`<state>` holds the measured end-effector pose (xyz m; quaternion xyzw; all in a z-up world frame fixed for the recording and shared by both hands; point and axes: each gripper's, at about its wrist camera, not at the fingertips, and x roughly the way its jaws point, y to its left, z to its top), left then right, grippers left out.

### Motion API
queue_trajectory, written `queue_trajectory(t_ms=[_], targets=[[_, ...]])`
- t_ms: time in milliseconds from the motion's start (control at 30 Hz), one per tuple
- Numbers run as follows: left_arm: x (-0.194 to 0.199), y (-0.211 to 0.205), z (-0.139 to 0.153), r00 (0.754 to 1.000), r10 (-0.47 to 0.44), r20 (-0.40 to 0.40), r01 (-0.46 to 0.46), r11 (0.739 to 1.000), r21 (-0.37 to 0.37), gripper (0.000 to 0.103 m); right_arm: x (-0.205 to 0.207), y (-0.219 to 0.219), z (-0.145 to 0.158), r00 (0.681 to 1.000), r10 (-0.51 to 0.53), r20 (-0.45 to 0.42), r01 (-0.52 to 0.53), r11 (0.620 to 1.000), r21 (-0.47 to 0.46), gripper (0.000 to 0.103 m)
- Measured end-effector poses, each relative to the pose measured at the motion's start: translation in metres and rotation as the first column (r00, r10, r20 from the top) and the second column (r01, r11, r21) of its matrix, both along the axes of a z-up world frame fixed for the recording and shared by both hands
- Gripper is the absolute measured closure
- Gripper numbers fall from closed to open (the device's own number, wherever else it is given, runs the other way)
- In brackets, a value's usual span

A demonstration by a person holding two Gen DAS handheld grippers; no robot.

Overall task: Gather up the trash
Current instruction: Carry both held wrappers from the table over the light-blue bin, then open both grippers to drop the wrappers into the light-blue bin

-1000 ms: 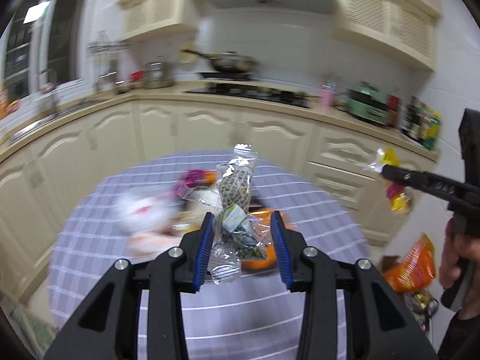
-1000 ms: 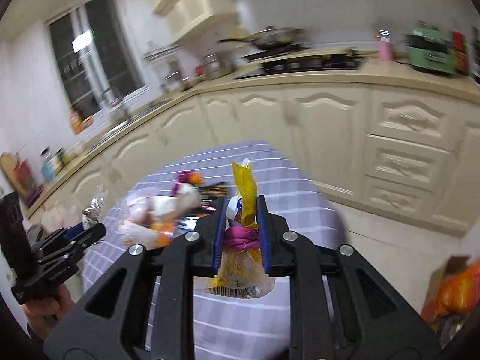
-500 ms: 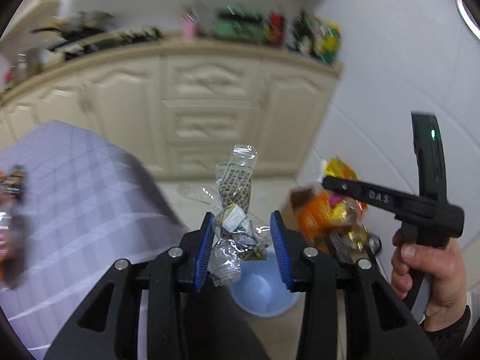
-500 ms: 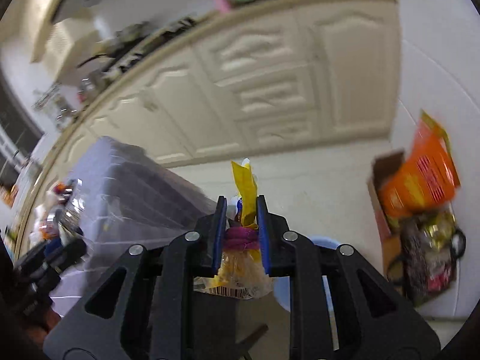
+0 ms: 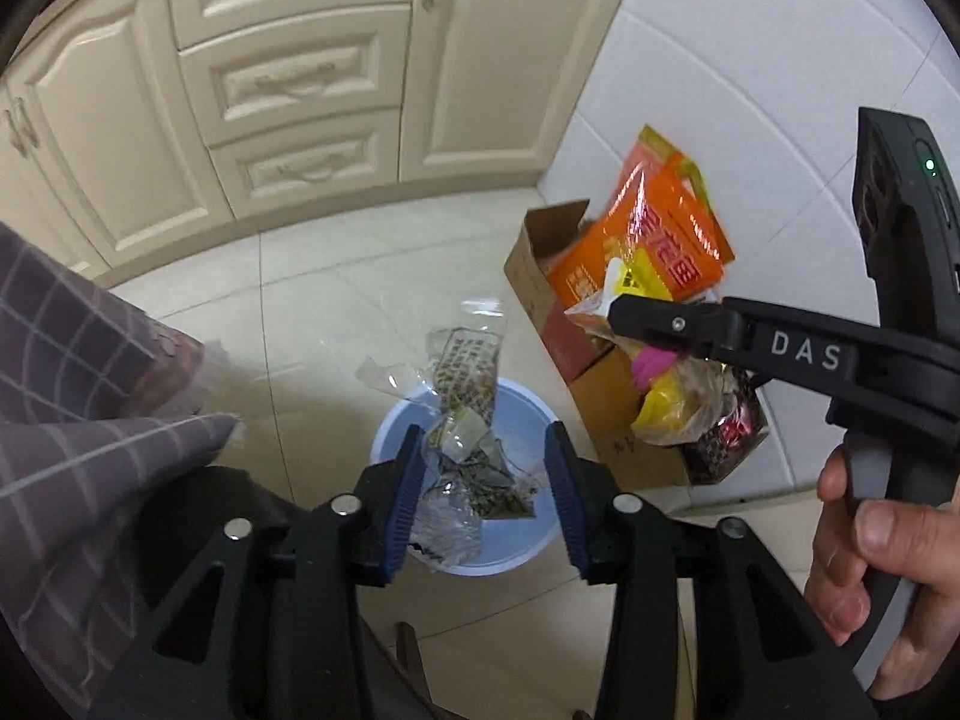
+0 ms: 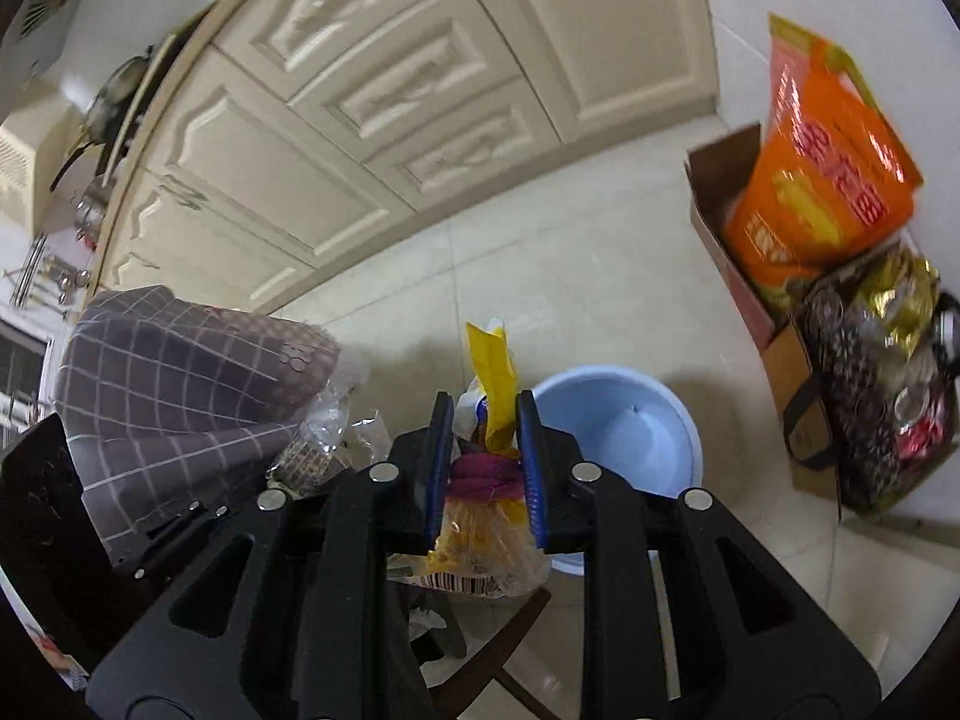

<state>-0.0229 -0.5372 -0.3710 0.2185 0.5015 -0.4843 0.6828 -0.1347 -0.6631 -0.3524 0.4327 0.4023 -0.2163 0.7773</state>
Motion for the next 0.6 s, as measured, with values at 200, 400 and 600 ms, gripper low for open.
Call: queue_trajectory(t_ms=[200,400,600], targets=[[0.001,0.006,0.005,1.000,-0.006,0.029,0.007,0.999,-0.035,0.013,-0.010,-0.006,-0.009,0.998,-0.054,-0.024,0.054,0.998,0.012,0.026],[0.006,0.025,0.031,0.997,0.051,0.054,-0.046,0.996,-0.076,0.012,-0.018,-0.004,-0.003,0.994,-0.103,-0.041,0.102,0.995,-0.014,0.006],[0.005,0.051,0.072,0.988,0.104,0.111,-0.087,0.984,-0.153,0.011,-0.013,0.005,0.013,0.995,-0.088,-0.040,0.086,0.995,-0.050,0.006]])
